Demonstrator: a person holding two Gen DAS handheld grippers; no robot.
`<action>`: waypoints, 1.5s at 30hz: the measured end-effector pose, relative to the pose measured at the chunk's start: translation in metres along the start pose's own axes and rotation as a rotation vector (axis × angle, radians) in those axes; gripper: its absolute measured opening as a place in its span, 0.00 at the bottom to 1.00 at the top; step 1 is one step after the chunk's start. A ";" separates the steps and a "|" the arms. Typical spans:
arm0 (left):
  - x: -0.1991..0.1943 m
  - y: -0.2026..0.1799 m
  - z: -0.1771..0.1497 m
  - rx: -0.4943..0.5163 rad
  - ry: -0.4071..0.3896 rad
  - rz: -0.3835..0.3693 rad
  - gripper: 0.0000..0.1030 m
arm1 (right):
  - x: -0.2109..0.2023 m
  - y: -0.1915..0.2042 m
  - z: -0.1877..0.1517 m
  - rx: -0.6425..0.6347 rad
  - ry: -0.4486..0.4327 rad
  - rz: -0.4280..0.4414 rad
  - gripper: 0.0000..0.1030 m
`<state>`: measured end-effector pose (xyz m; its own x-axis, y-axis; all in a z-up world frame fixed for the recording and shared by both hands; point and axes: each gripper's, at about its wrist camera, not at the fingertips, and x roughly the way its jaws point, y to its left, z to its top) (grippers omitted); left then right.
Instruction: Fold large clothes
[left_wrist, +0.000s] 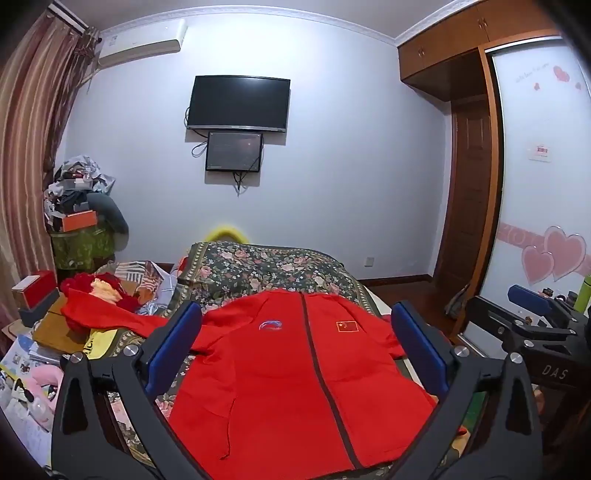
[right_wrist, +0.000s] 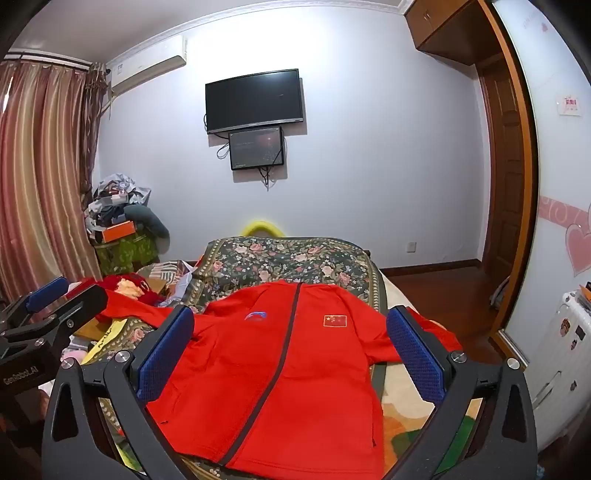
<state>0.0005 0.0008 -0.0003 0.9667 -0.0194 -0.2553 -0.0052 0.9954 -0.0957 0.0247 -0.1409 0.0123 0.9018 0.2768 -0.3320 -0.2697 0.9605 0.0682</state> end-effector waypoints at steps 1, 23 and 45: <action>0.000 0.001 0.000 -0.002 0.007 -0.003 1.00 | 0.000 0.000 0.000 -0.001 0.000 0.000 1.00; 0.013 0.013 -0.012 -0.009 0.014 0.039 1.00 | -0.001 0.001 -0.001 -0.011 0.001 -0.005 1.00; 0.012 0.011 -0.012 -0.010 0.018 0.042 1.00 | 0.001 0.010 0.000 -0.015 0.006 -0.004 1.00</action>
<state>0.0090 0.0108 -0.0155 0.9608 0.0203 -0.2766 -0.0481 0.9944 -0.0944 0.0232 -0.1310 0.0127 0.9009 0.2729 -0.3375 -0.2714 0.9610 0.0524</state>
